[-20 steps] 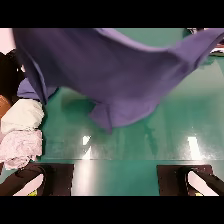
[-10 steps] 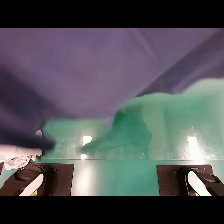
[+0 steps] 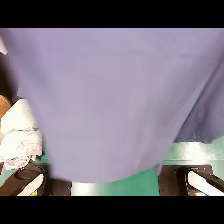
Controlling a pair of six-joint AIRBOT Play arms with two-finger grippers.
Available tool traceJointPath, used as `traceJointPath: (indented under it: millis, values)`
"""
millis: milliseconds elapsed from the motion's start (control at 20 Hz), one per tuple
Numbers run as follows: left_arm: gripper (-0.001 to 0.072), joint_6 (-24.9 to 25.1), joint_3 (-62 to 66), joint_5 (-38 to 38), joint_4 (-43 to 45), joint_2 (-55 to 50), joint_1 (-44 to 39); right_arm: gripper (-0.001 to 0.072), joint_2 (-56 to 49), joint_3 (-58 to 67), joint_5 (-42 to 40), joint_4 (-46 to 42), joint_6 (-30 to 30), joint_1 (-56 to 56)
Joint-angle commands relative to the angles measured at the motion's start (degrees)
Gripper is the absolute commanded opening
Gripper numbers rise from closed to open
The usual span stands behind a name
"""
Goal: Fold the shirts.
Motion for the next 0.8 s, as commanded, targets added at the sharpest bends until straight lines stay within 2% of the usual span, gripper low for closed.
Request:
traceJointPath:
  millis: [0, 200, 350, 650, 700, 750]
  values:
    - [0.0022, 0.3, -14.4, 1.1, 1.6, -7.3, 0.1, 0.0016, -10.3, -6.1, 4.3, 3.2, 0.0, 0.0]
    - [0.0022, 0.7, -16.9, 12.9, 8.6, -20.4, 0.1, 0.0016, -22.6, -8.1, 2.4, 8.8, 0.0, 0.1]
    - [0.0022, 0.7, -16.9, 19.2, 9.1, -28.7, 0.1, 0.0016, -28.7, -8.1, 0.0, 9.9, 0.0, 1.5]
    - [0.0024, 0.7, -16.9, 21.1, 10.2, -37.9, 0.1, 0.0018, -35.3, -8.1, -2.7, 9.9, 0.0, 5.2]
    - [0.0074, 0.7, -17.0, 21.0, 10.3, -38.2, 0.1, 0.0021, -36.1, -8.1, -2.7, 9.9, 0.0, 5.6]
    - [0.0357, 0.7, -16.9, 21.1, 10.3, -38.2, 0.1, 0.0087, -36.6, -8.1, -2.6, 10.0, 0.0, 6.0]
